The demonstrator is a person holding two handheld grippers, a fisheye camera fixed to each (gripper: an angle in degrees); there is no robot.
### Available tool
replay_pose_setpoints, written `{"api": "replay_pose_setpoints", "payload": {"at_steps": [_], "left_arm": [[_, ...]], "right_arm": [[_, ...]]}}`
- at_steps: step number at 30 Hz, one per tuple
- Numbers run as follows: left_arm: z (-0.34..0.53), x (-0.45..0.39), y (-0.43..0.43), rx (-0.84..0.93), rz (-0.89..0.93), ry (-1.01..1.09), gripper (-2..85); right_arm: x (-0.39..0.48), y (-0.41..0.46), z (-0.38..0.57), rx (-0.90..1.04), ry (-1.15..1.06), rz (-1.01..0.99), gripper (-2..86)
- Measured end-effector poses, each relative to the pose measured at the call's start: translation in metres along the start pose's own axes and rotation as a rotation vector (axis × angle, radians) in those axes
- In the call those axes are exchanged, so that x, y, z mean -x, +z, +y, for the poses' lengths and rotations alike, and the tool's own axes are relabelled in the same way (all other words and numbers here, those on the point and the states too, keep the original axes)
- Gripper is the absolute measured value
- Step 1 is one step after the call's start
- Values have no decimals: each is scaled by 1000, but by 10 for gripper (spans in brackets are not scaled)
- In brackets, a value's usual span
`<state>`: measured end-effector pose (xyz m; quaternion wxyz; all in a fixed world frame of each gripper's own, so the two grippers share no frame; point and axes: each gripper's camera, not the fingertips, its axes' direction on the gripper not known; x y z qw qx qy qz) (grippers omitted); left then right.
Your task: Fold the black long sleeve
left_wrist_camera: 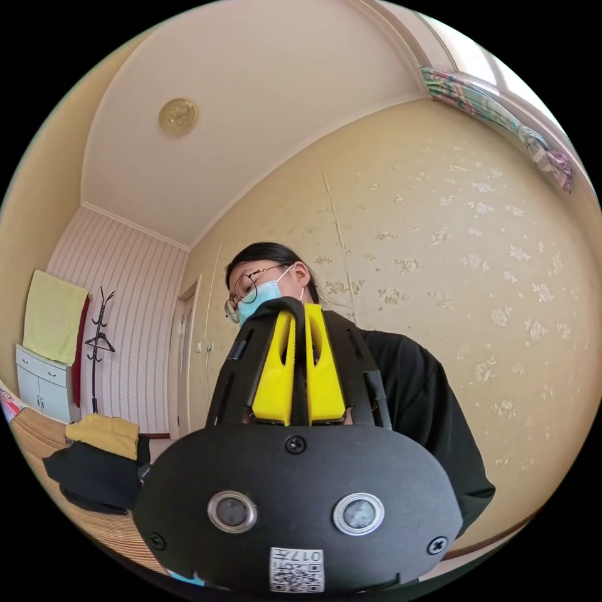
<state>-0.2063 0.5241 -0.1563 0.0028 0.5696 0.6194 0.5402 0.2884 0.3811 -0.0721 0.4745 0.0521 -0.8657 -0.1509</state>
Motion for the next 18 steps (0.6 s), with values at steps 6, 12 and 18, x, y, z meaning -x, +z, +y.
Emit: {"api": "replay_pose_setpoints", "payload": {"at_steps": [6, 12, 18], "left_arm": [[0, 3, 1, -18, -48, -21, -4], [-26, -27, -3, 63, -362, -53, -3], [-52, -65, 12, 241, -911, -114, -2]], "right_arm": [[-13, 36, -1, 11, 71, 225, 21], [25, -13, -27, -324, -51, 349, 6], [119, -35, -72, -514, -345, 466, 3]]}}
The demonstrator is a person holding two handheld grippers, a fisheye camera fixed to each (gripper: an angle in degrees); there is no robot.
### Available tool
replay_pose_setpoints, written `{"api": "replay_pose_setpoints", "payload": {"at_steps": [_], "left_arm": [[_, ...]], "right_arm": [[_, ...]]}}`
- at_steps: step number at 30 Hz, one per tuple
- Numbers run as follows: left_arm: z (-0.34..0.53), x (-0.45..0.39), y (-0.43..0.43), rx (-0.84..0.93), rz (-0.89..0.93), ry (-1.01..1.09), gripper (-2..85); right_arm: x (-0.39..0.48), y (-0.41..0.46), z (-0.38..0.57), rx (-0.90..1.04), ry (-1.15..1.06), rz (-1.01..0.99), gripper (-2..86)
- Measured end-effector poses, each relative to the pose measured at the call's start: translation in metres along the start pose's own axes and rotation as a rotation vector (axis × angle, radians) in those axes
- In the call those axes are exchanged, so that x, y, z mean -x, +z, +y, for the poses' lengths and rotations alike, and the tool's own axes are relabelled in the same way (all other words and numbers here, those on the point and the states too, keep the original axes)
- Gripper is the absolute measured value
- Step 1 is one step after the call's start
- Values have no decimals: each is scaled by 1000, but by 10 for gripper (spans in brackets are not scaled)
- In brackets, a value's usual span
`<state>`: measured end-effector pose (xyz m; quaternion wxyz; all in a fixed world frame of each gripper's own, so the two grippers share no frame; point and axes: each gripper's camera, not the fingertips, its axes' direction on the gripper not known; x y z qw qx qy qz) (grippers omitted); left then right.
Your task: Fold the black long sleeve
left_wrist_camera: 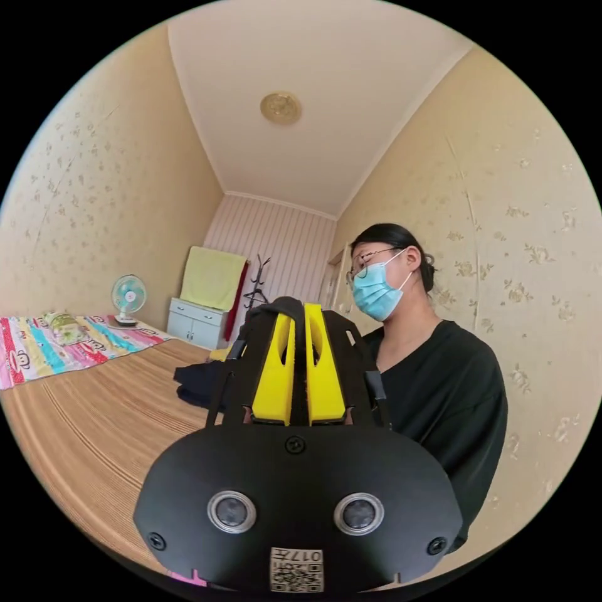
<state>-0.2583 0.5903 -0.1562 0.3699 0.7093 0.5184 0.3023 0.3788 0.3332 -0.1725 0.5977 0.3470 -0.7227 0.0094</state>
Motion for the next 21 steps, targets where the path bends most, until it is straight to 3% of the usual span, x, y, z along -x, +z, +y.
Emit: {"api": "replay_pose_setpoints", "payload": {"at_steps": [6, 9, 12, 14, 19, 21], "left_arm": [[-32, -61, 20, -55, -105, 209, -2], [-75, -44, 24, -48, -296, 102, -2], [-126, 31, 36, 90, -567, -107, 0], [-160, 135, 63, 300, -768, -224, 3], [-135, 398, 124, 556, -864, -605, 36], [-91, 450, 136, 614, -898, -789, 67]], "right_arm": [[98, 28, -40, -119, -284, 62, 1], [127, 61, -52, -146, -339, 190, 1], [111, 127, -68, -25, -308, 453, 2], [48, 205, -77, 165, -294, 644, 3], [-190, 385, -20, 631, -255, 1066, 6], [-271, 423, 32, 840, -172, 1088, 8]]}}
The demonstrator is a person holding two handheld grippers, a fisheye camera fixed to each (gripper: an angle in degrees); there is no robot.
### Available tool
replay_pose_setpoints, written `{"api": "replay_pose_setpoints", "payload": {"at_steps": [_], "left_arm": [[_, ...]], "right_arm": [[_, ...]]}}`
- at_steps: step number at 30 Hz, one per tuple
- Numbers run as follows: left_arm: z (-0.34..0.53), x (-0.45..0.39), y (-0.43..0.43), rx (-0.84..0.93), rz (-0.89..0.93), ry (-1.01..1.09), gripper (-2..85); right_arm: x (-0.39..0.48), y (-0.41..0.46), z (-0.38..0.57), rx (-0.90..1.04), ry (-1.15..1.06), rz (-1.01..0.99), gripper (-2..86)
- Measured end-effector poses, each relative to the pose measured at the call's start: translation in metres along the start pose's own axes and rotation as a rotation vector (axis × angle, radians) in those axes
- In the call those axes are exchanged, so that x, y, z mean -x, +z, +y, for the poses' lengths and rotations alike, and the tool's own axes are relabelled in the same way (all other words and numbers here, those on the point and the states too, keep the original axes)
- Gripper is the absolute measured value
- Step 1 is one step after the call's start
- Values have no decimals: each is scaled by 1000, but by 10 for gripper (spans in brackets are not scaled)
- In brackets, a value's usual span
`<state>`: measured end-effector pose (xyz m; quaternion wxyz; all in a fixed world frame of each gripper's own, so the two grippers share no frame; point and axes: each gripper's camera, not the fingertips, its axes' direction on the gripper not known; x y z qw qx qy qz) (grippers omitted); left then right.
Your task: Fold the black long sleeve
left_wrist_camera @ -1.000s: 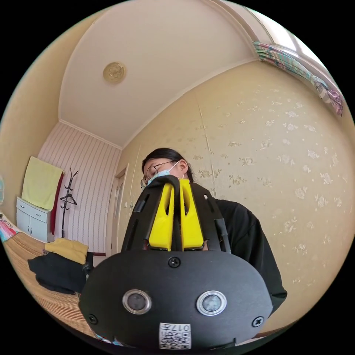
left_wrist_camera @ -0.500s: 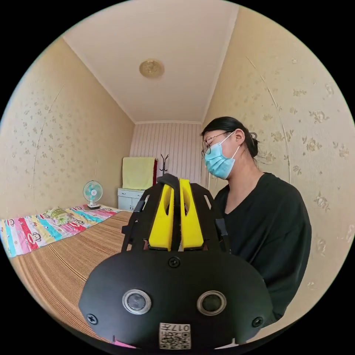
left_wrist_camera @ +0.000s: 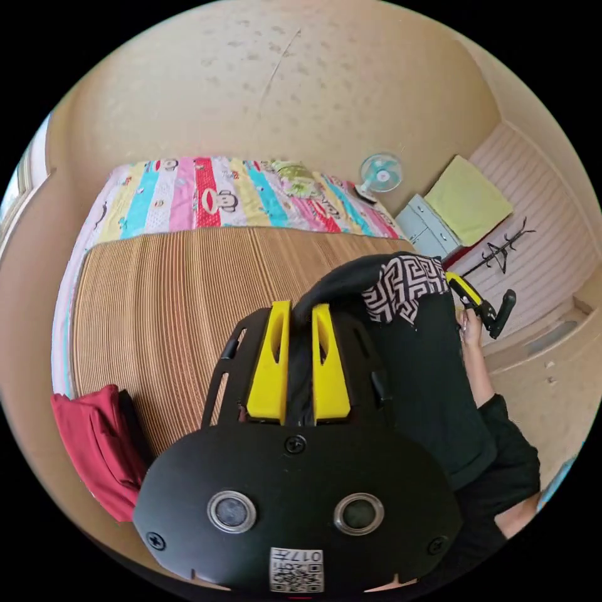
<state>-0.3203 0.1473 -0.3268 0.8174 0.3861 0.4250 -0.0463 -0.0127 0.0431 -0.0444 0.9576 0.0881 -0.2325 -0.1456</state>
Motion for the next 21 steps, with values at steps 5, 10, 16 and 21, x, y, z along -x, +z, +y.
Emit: {"api": "replay_pose_setpoints", "payload": {"at_steps": [5, 10, 16, 21], "left_arm": [[49, 9, 112, 80, -3, 68, 79], [119, 16, 188, 235, 67, 73, 82], [188, -3, 168, 112, 41, 82, 76], [207, -9, 141, 40, 82, 86, 83]], "right_arm": [[44, 102, 67, 123, 23, -141, 20], [89, 139, 128, 164, 51, -455, 49], [125, 148, 194, 320, 87, -458, 93], [140, 136, 246, 417, -57, -224, 81]]}}
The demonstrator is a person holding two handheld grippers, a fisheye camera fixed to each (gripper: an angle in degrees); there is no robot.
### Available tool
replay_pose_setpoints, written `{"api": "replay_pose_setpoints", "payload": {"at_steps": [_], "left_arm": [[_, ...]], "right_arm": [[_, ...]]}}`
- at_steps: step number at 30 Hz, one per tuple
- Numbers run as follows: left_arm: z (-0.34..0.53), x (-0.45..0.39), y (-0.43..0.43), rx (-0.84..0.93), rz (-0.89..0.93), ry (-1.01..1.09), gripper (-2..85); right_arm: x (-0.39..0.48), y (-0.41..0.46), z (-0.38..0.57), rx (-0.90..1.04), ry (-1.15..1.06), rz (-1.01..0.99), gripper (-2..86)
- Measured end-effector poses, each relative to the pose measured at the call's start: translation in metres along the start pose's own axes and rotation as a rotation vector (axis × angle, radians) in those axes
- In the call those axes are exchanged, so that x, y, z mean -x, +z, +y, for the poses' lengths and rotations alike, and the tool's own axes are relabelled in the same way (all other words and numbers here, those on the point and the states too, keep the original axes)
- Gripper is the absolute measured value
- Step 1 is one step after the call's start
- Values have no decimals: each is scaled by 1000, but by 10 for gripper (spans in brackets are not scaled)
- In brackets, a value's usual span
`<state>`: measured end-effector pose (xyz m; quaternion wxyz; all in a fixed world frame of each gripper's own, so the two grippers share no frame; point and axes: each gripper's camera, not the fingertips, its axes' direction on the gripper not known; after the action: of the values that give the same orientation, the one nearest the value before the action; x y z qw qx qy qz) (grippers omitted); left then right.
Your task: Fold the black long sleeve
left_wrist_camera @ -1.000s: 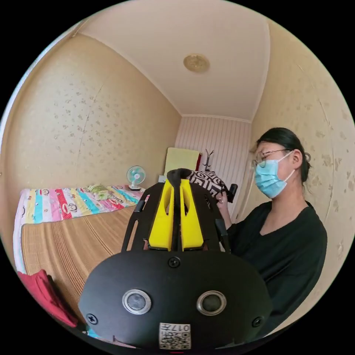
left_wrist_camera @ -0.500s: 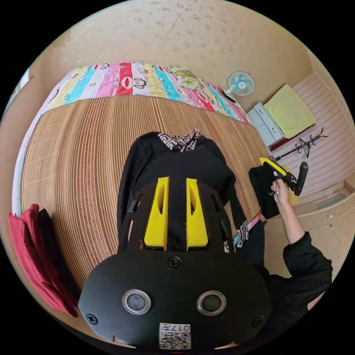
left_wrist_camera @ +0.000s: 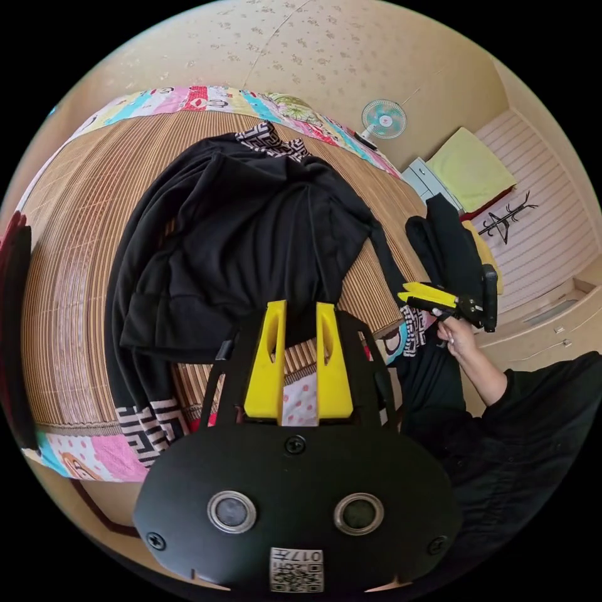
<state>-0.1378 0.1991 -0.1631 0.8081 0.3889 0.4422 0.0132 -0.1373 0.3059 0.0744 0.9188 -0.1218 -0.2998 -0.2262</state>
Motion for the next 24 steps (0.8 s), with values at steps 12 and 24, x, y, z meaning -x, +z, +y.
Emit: {"api": "replay_pose_setpoints", "payload": {"at_steps": [12, 24], "left_arm": [[31, -56, 8, 100, 280, 87, 10], [109, -5, -68, -128, 131, -147, 71]], "right_arm": [[-192, -298, -25, -594, 550, 473, 73], [-78, -114, -38, -157, 109, -284, 97]]}}
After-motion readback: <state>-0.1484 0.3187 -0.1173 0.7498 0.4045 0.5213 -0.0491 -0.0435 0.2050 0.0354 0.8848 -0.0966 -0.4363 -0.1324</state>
